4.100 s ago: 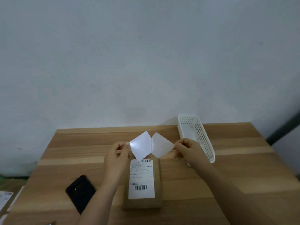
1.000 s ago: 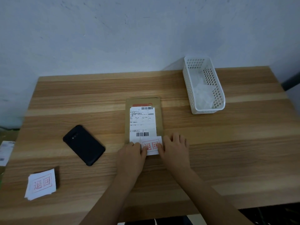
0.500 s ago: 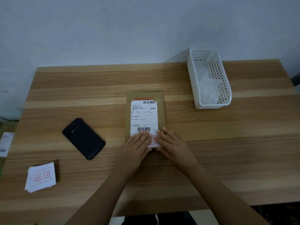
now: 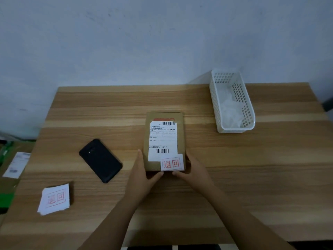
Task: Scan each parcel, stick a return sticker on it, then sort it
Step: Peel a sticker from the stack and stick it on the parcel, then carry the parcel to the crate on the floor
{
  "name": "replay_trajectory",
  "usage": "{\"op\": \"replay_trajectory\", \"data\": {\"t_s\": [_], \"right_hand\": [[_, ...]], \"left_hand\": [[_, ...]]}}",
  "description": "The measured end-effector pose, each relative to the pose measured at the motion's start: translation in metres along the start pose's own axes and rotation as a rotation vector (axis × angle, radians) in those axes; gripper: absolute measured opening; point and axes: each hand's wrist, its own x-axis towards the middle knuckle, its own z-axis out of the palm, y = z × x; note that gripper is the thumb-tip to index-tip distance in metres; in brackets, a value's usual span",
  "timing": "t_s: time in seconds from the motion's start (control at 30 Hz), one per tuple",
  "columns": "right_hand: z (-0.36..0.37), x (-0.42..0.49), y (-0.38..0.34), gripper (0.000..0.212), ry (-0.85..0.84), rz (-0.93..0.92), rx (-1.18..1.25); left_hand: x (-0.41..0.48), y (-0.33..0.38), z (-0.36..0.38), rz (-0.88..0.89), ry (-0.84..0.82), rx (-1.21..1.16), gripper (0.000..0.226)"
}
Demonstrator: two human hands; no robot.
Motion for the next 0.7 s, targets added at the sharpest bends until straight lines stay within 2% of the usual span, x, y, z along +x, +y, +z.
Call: {"op": "replay_trajectory", "data": {"t_s": [0.03, 0.1, 0.3, 0.37, 0.47, 0.57, 0.7], "right_hand": [[0.001, 0.0, -0.003, 0.071, -0.009, 0.004, 0.033], [0.005, -0.003, -0.008, 0.072, 0.007, 0.023, 0.083], [0.013, -0.048, -0.048, 0.068, 0.244, -0.026, 0.319], [0.012, -0.073, -0.062, 0.073, 0.364, -0.053, 0.372], [0.002, -0.117, -0.074, 0.084, 0.556, -0.049, 0.406], [-0.013, -0.18, -0.078, 0.075, 0.77, -0.078, 0.397], [-0.023, -0.274, -0.063, 0.081, 1.055, -0.022, 0.436]], "left_hand": [[0.004, 0.0, -0.001, -0.002, -0.026, -0.058, 0.11], [0.009, 0.0, -0.006, 0.021, -0.051, -0.111, 0.099], [0.002, 0.02, -0.046, 0.248, -0.151, -0.241, 0.079], [0.0, 0.037, -0.059, 0.319, -0.197, -0.286, 0.082], [-0.015, 0.076, -0.064, 0.437, -0.274, -0.357, 0.097], [-0.051, 0.124, -0.057, 0.602, -0.333, -0.343, 0.099], [-0.111, 0.173, -0.024, 0.828, -0.477, -0.344, 0.102]]}}
